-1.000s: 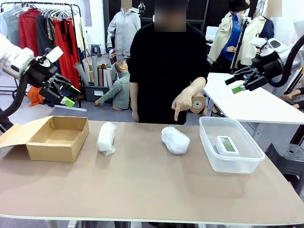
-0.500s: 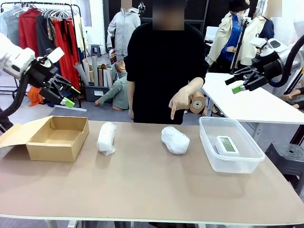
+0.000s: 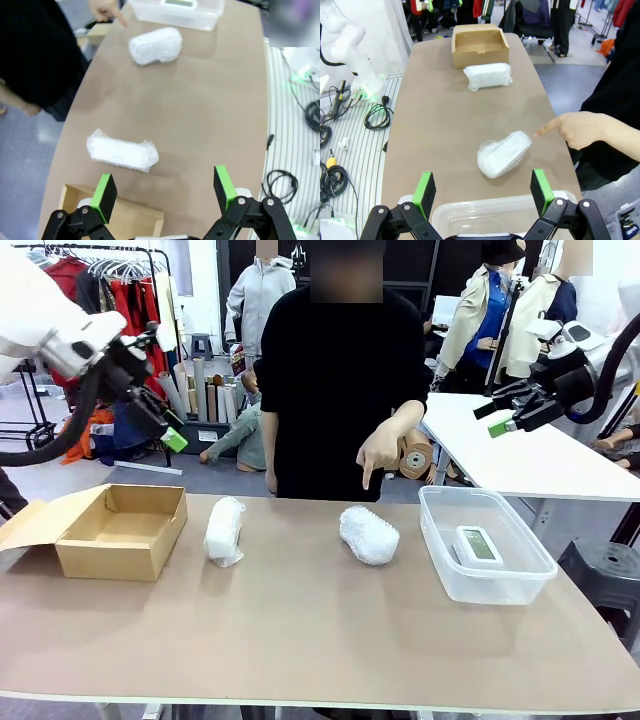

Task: Separate and place wrapped and unwrapped clocks.
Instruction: Pick up the Digital clock indicated by the person.

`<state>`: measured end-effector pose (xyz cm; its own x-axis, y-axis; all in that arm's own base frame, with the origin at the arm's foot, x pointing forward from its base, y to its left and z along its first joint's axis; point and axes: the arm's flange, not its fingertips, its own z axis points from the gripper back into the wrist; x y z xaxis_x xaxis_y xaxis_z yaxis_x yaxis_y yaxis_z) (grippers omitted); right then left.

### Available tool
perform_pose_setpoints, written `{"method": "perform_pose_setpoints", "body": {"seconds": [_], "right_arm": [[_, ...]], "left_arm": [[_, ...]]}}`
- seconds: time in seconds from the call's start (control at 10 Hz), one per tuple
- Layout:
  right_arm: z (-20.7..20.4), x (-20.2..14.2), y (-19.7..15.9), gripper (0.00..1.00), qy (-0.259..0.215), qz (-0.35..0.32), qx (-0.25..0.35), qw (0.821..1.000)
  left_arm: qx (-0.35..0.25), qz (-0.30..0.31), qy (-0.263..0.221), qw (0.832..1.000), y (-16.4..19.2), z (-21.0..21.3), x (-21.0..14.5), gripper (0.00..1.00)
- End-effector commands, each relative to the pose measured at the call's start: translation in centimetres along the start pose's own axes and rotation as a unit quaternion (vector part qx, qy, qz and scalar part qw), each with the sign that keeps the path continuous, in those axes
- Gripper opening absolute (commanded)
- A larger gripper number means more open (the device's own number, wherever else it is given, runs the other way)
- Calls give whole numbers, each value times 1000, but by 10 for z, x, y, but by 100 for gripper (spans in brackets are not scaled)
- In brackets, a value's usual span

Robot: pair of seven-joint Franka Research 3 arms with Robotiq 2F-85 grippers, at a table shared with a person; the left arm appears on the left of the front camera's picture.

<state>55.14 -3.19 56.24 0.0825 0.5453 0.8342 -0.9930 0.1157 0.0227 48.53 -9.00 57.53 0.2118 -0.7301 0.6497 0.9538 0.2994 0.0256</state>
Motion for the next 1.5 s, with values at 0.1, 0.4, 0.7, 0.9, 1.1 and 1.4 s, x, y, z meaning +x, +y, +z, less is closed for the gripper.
{"method": "perform_pose_setpoints", "body": {"seconds": [0.1,0.4,0.7,0.9,1.1,1.4], "right_arm": [[1,1,0,100,-1,1,-1,1000],[1,1,0,100,-1,1,-1,1000],[1,1,0,100,-1,1,-1,1000],[1,1,0,100,-1,1,-1,1000],[1,1,0,100,-1,1,-1,1000],[1,1,0,100,-1,1,-1,1000]], "left_arm": [[30,56,38,997,-12,-27,31,100],[66,40,96,992,-18,-71,57,100],[50,41,81,995,-16,-108,66,100],[-10,11,67,998,-18,-111,66,100],[45,33,84,995,-21,-118,63,100],[45,33,84,995,-21,-118,63,100]]}}
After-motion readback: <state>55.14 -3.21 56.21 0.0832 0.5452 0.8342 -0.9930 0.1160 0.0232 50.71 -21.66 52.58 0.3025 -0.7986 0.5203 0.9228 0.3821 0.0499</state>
